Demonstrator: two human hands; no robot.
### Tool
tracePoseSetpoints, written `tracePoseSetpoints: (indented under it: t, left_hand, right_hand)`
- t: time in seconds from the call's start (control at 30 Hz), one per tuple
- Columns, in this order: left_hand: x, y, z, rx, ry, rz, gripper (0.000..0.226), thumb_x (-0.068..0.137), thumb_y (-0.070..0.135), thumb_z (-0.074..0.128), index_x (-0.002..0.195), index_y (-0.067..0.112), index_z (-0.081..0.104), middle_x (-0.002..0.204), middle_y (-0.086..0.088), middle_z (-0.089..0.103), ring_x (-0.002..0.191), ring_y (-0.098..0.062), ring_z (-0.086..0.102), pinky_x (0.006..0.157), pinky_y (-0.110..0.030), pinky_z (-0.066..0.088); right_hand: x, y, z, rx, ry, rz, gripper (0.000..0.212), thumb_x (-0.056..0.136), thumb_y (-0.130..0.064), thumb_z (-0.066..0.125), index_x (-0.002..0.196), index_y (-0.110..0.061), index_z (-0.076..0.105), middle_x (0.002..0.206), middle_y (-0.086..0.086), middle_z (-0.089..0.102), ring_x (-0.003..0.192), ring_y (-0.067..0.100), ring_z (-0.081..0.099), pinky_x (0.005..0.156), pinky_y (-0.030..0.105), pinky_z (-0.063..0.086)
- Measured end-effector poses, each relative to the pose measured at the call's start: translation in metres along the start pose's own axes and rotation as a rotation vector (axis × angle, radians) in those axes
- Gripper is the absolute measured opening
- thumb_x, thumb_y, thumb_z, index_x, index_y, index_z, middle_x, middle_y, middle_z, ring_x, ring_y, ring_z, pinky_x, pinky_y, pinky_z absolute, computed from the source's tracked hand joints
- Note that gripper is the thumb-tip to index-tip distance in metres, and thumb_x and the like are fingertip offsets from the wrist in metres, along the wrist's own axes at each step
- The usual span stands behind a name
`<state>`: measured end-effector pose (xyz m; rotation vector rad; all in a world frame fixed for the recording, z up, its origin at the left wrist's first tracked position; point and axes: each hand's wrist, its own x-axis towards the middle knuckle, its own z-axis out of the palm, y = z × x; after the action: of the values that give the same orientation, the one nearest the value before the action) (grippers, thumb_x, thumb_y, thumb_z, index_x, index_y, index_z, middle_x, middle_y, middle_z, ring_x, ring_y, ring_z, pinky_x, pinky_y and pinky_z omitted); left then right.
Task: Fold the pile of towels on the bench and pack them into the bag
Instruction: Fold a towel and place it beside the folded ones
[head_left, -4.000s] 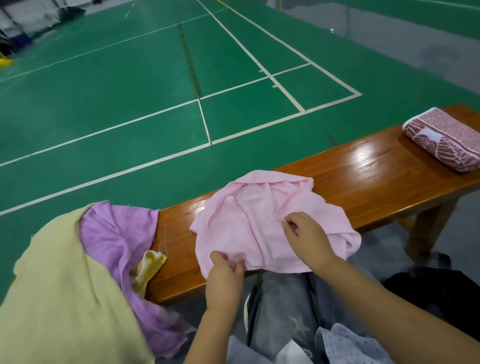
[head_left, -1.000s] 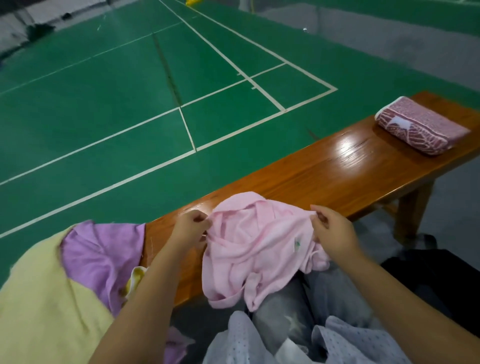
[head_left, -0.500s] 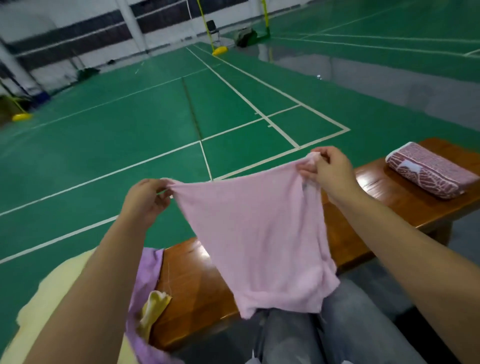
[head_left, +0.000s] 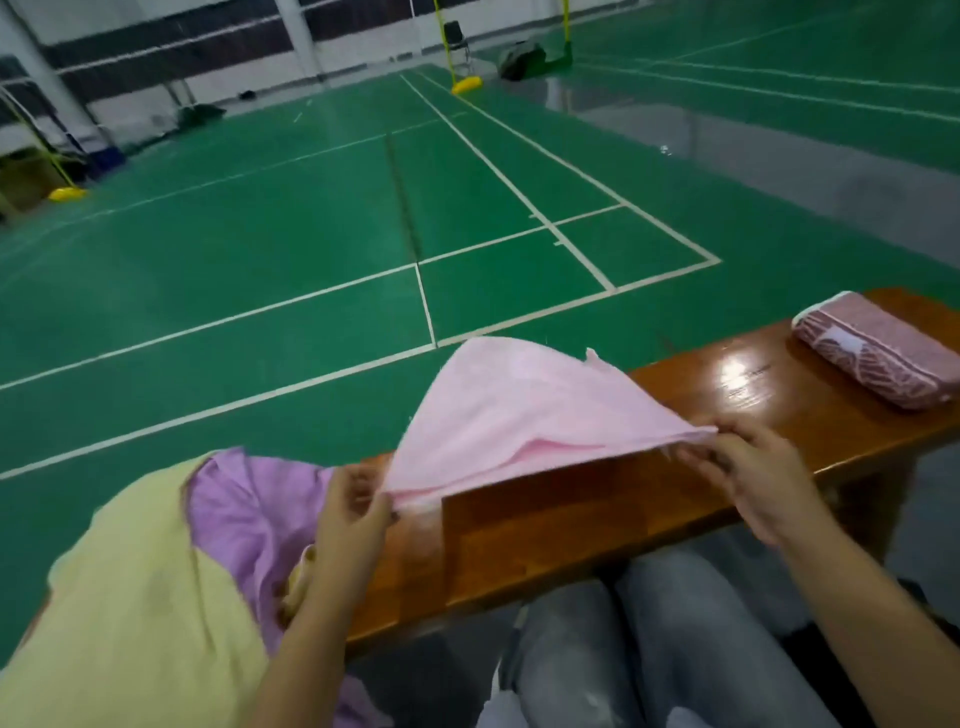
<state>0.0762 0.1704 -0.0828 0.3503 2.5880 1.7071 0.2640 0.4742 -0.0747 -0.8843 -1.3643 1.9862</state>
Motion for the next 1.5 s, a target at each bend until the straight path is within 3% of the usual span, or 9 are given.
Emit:
tracePoseSetpoints:
  t: [0.23,0.4,0.47,0.63,0.83,1.0,1.13,1.27,1.5]
  left_hand:
    - [-0.046,-0.079,0.008,0.535,-0.268,0.001,0.013,0.087,0.015,0.067,0.084,0.026,0.062,0.092,0.004,0.058,0.084,-0.009,0.055,0.067,-0.01,0.035]
    - [-0.04,-0.067,0.002,0.422,-0.277,0.034,0.014,0.085,0.016,0.07,0.077,0.022,0.06,0.088,0.002,0.057,0.081,-0.01,0.054,0.069,-0.018,0.04]
    - [-0.04,-0.063,-0.004,0.369,-0.298,0.063,0.016,0.084,0.015,0.071,0.076,0.021,0.06,0.091,0.003,0.056,0.084,-0.006,0.053,0.07,-0.015,0.039]
    - [-0.044,-0.065,-0.014,0.603,-0.406,0.346,0.014,0.084,0.016,0.071,0.078,0.024,0.061,0.11,0.023,0.047,0.098,0.003,0.05,0.083,-0.006,0.036]
    - [-0.053,-0.085,-0.002,0.848,-0.614,0.608,0.027,0.07,0.006,0.077,0.083,0.025,0.062,0.108,0.008,0.064,0.092,-0.012,0.061,0.082,-0.017,0.041]
    - [-0.059,-0.094,0.006,0.854,-0.522,0.56,0.048,0.064,0.003,0.083,0.105,0.02,0.065,0.107,0.004,0.065,0.09,-0.013,0.062,0.082,-0.022,0.048]
    - [-0.055,-0.086,0.006,0.781,-0.517,0.438,0.029,0.084,0.006,0.07,0.106,0.024,0.067,0.109,0.012,0.059,0.098,-0.005,0.053,0.088,-0.012,0.039]
    - [-0.047,-0.063,0.001,0.477,-0.489,0.143,0.014,0.093,0.015,0.061,0.094,0.028,0.067,0.097,0.015,0.061,0.092,-0.003,0.056,0.075,-0.01,0.041]
    - [-0.016,-0.008,-0.015,0.169,-0.331,0.06,0.007,0.09,0.022,0.064,0.091,0.026,0.07,0.087,0.006,0.07,0.083,-0.009,0.062,0.072,-0.019,0.045]
  right_hand:
    - [-0.021,0.089,-0.043,-0.238,0.178,0.245,0.007,0.091,0.002,0.056,0.088,0.005,0.062,0.094,0.018,0.062,0.083,0.021,0.061,0.056,0.012,0.054]
    - [-0.017,0.084,-0.046,-0.513,0.228,0.148,0.023,0.089,-0.009,0.063,0.11,0.002,0.064,0.102,0.014,0.066,0.078,0.017,0.06,0.071,0.029,0.048]
    - [-0.019,0.082,-0.049,-0.518,0.248,0.125,0.023,0.089,-0.008,0.064,0.11,0.001,0.064,0.099,0.011,0.063,0.073,0.01,0.056,0.064,0.023,0.043]
    - [-0.02,0.08,-0.058,-0.421,0.226,0.211,0.018,0.088,-0.003,0.064,0.105,-0.001,0.063,0.102,0.013,0.063,0.085,0.02,0.061,0.062,0.019,0.051]
    - [-0.019,0.083,-0.071,-0.445,0.132,0.26,0.013,0.089,-0.007,0.063,0.102,-0.004,0.065,0.083,0.011,0.065,0.072,0.018,0.061,0.05,0.014,0.052]
    - [-0.022,0.076,-0.076,-0.387,0.041,0.262,0.014,0.089,-0.004,0.061,0.102,-0.006,0.065,0.09,0.012,0.066,0.08,0.021,0.063,0.064,0.023,0.056]
    - [-0.021,0.069,-0.082,-0.384,-0.068,0.276,0.031,0.085,0.009,0.06,0.11,-0.008,0.064,0.097,0.012,0.066,0.087,0.021,0.063,0.069,0.021,0.057]
    - [-0.021,0.065,-0.078,-0.468,-0.063,0.202,0.037,0.083,0.011,0.061,0.111,-0.013,0.065,0.105,0.007,0.065,0.098,0.018,0.062,0.087,0.032,0.049]
    - [-0.008,0.015,-0.043,-0.607,-0.026,-0.162,0.016,0.094,-0.021,0.056,0.108,-0.022,0.063,0.093,-0.01,0.062,0.088,0.003,0.056,0.068,0.019,0.042]
